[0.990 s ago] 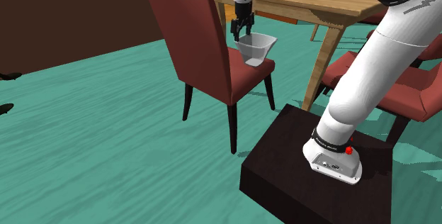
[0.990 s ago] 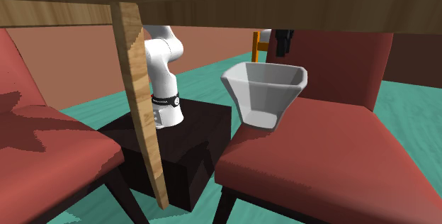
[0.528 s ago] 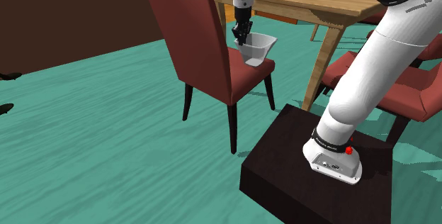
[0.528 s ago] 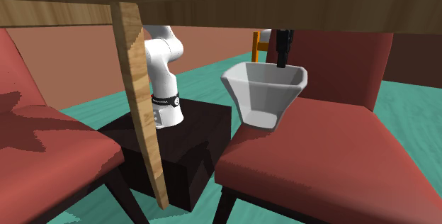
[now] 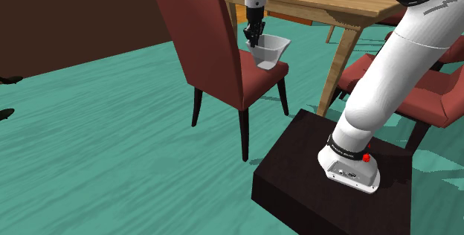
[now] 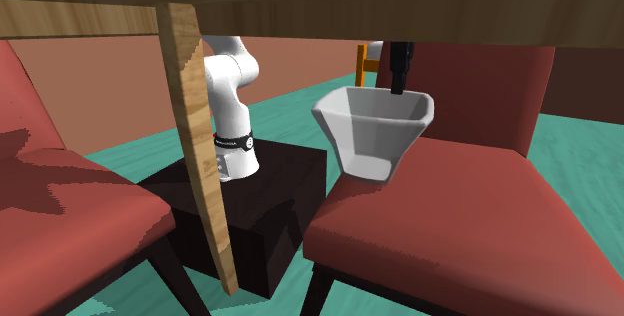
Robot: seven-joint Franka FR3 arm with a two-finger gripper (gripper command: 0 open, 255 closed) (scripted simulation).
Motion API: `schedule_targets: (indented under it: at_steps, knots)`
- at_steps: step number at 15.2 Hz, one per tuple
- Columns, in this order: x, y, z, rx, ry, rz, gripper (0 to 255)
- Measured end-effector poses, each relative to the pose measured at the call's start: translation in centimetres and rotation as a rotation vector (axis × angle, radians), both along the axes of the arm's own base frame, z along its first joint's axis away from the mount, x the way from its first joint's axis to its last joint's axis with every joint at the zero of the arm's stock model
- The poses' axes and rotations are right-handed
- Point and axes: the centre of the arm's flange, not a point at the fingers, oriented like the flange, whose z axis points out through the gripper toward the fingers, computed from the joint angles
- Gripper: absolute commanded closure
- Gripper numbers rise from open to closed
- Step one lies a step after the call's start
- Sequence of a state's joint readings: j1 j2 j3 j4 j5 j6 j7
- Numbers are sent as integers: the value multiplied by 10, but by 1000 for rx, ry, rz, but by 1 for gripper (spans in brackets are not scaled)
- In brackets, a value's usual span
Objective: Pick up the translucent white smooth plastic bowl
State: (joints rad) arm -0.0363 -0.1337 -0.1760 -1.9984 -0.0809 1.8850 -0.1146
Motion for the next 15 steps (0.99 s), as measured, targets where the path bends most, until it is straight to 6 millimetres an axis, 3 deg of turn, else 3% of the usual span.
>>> schedule_targets:
  at_steps: [15]
  knots:
    - [0,0,74,0,1,0,255]
